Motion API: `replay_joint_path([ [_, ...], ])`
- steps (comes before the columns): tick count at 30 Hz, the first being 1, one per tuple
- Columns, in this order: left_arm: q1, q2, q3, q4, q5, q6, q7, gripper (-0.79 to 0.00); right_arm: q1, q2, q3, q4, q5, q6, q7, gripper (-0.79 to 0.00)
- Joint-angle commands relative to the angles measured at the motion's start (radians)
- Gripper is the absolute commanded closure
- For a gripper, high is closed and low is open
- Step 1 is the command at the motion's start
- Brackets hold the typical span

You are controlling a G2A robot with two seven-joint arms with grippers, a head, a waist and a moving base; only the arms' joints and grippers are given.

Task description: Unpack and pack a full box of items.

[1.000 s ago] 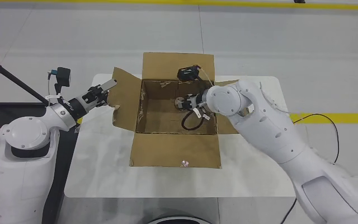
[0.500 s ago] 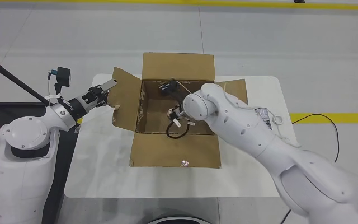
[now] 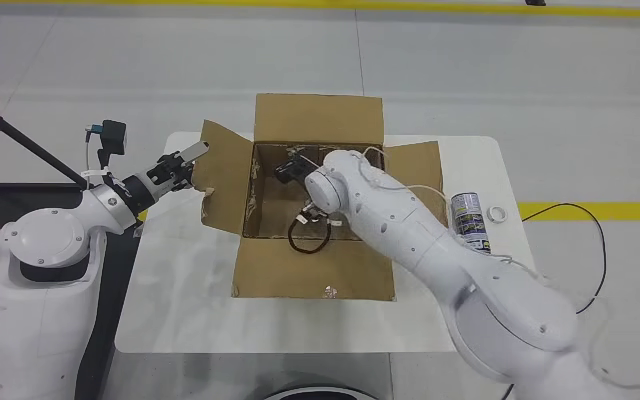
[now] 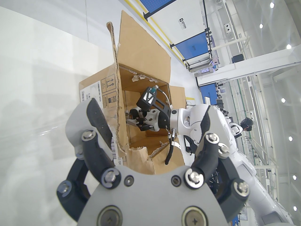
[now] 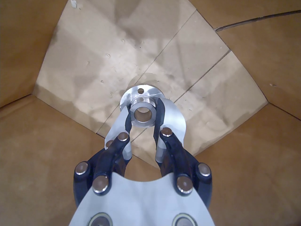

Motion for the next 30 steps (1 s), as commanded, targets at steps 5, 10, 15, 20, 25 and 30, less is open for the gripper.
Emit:
replay_joint_path([
  [5,0.0,0.0,0.0,0.0,0.0,0.0,0.0,-0.785,0.003,-0.061,0.001,0.122,0.004,-0.052,-0.004,-0.052],
  [10,0.0,0.0,0.0,0.0,0.0,0.0,0.0,-0.785,0.008,-0.097,0.008,0.197,0.004,-0.086,-0.007,-0.292],
  [15,0.0,0.0,0.0,0.0,0.0,0.0,0.0,-0.785,0.016,-0.121,0.018,0.25,0.0,-0.102,-0.01,-0.449],
  [20,0.0,0.0,0.0,0.0,0.0,0.0,0.0,-0.785,0.027,-0.131,0.041,0.285,0.011,-0.127,-0.018,-0.65],
  [25,0.0,0.0,0.0,0.0,0.0,0.0,0.0,-0.785,0.054,-0.12,0.076,0.282,0.028,-0.163,-0.034,-0.702],
  [30,0.0,0.0,0.0,0.0,0.0,0.0,0.0,-0.785,0.067,-0.089,0.109,0.227,0.024,-0.177,-0.03,-0.727],
])
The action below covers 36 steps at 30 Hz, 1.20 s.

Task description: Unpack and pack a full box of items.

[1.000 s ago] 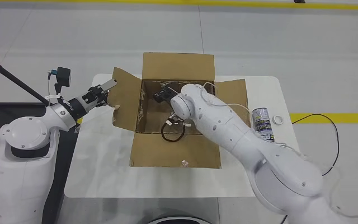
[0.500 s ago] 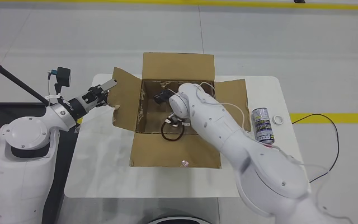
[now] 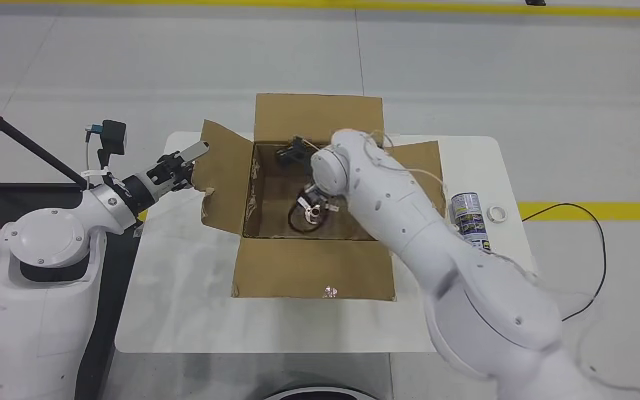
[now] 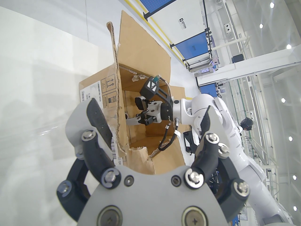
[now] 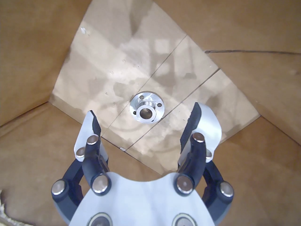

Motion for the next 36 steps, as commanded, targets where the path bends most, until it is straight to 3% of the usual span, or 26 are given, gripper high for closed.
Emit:
replay_joint_path([
  [1,0.0,0.0,0.0,0.0,0.0,0.0,0.0,-0.785,-0.001,0.017,0.015,-0.037,-0.002,-0.002,-0.001,-0.727],
  [7,0.0,0.0,0.0,0.0,0.0,0.0,0.0,-0.785,-0.018,0.092,0.082,-0.2,-0.028,0.037,0.005,-0.72],
  [13,0.0,0.0,0.0,0.0,0.0,0.0,0.0,-0.785,-0.105,0.22,0.203,-0.518,-0.127,0.113,0.064,-0.72],
  [19,0.0,0.0,0.0,0.0,0.0,0.0,0.0,-0.785,-0.334,0.376,0.439,-0.993,-0.331,0.225,0.207,-0.73],
  [23,0.0,0.0,0.0,0.0,0.0,0.0,0.0,-0.785,-0.526,0.452,0.626,-1.314,-0.48,0.258,0.315,-0.736],
  [30,0.0,0.0,0.0,0.0,0.0,0.0,0.0,-0.785,-0.757,0.517,0.918,-1.655,-0.646,0.296,0.424,-0.767],
  [36,0.0,0.0,0.0,0.0,0.0,0.0,0.0,-0.785,-0.861,0.542,1.144,-1.738,-0.728,0.363,0.473,-0.782],
])
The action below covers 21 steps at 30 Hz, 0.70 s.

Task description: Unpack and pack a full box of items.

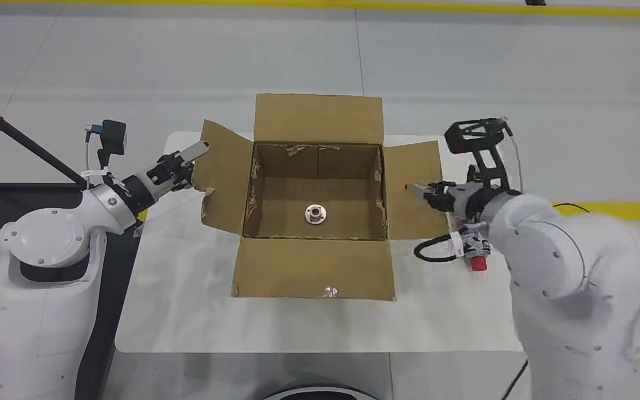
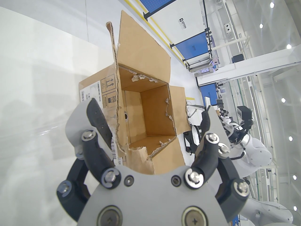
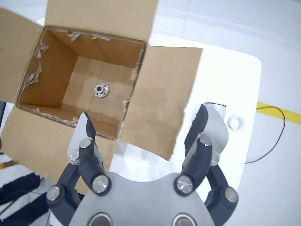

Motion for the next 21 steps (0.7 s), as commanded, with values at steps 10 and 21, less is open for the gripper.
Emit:
replay_joint_path([
  [10,0.0,0.0,0.0,0.0,0.0,0.0,0.0,-0.785,-0.028,0.033,0.162,0.251,-0.192,0.03,0.033,-0.785],
  [21,0.0,0.0,0.0,0.0,0.0,0.0,0.0,-0.785,0.123,0.052,0.048,0.696,-0.096,-0.108,0.033,-0.748],
])
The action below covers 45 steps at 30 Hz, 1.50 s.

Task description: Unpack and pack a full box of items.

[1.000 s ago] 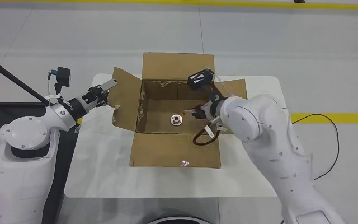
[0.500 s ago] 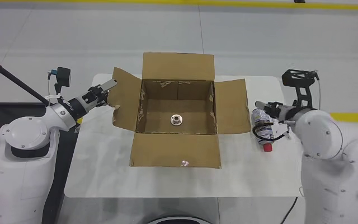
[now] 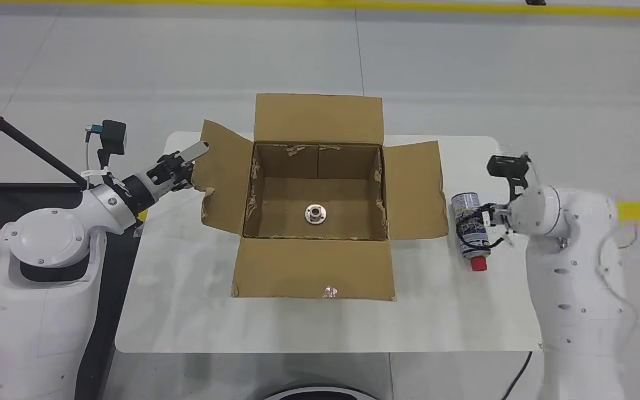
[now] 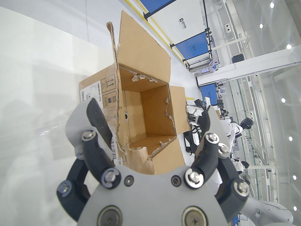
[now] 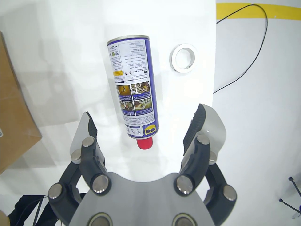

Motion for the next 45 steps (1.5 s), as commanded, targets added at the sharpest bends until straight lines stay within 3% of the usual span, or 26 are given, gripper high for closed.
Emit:
replay_joint_path([
  [1,0.0,0.0,0.0,0.0,0.0,0.0,0.0,-0.785,0.037,0.003,-0.014,0.079,0.03,-0.022,0.0,-0.748],
  [5,0.0,0.0,0.0,0.0,0.0,0.0,0.0,-0.785,0.089,0.009,-0.056,0.189,0.077,-0.065,0.0,-0.727],
  [12,0.0,0.0,0.0,0.0,0.0,0.0,0.0,-0.785,0.146,0.016,-0.131,0.293,0.132,-0.092,0.0,-0.566],
  [30,0.0,0.0,0.0,0.0,0.0,0.0,0.0,-0.785,0.211,0.034,-0.254,0.441,0.224,-0.085,0.0,-0.548],
  [32,0.0,0.0,0.0,0.0,0.0,0.0,0.0,-0.785,0.214,0.036,-0.262,0.449,0.233,-0.084,0.0,-0.471],
  [33,0.0,0.0,0.0,0.0,0.0,0.0,0.0,-0.785,0.215,0.037,-0.265,0.453,0.236,-0.085,0.0,-0.366],
  [38,0.0,0.0,0.0,0.0,0.0,0.0,0.0,-0.785,0.214,0.045,-0.268,0.452,0.252,-0.078,0.0,0.0],
  [45,0.0,0.0,0.0,0.0,0.0,0.0,0.0,-0.785,0.18,0.072,-0.213,0.322,0.26,-0.048,0.0,0.0],
])
